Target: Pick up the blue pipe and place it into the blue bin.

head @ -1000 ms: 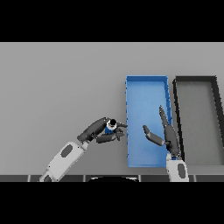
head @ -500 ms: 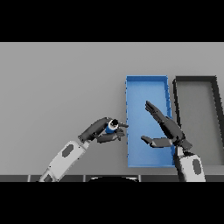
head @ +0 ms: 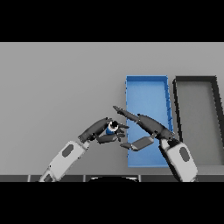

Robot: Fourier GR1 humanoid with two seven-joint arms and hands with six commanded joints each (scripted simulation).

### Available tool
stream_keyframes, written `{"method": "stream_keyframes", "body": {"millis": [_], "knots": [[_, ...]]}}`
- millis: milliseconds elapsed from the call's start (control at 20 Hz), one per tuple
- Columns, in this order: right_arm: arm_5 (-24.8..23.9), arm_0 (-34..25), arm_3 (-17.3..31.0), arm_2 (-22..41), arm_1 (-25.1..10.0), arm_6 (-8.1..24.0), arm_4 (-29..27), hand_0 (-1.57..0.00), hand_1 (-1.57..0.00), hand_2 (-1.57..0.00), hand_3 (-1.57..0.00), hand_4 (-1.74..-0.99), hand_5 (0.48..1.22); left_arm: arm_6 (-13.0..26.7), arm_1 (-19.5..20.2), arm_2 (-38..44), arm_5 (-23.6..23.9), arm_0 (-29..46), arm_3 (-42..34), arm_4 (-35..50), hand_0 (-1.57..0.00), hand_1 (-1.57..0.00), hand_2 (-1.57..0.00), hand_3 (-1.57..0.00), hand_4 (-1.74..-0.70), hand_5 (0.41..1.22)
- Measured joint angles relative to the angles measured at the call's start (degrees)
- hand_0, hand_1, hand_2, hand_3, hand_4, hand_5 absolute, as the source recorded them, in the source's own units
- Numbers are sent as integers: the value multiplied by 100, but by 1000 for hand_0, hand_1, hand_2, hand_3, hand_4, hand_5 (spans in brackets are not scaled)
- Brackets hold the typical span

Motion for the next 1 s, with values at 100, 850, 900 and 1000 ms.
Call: {"method": "stream_keyframes", "body": {"millis": [100, 850, 900, 1000], "knots": [[8, -304, 139, 127, 125, 210, 36, 1, 1, 1, 1, -1230, 532, -67, 15, 25, -96, -23, 20, 76, -1571, -1571, -1571, -1525, -1741, 1221], [505, -1665, 1420, 546, 995, 587, -321, -1221, -1214, -1230, -1080, -1526, 728, 373, 156, -18, -156, -93, -16, -376, -1164, -1128, -1051, -1065, -1634, 1221], [521, -1613, 1406, 521, 960, 657, -499, -1291, -1285, -1298, -1178, -1495, 826, 199, 144, 22, -174, -60, -41, -283, -1246, -1217, -1115, -1166, -1655, 1221], [461, -1469, 1432, 560, 1022, 412, -557, -1392, -1388, -1396, -1320, -1452, 968, 43, 46, 106, -179, 53, -18, -116, -1363, -1344, -1254, -1312, -1686, 1221]]}}
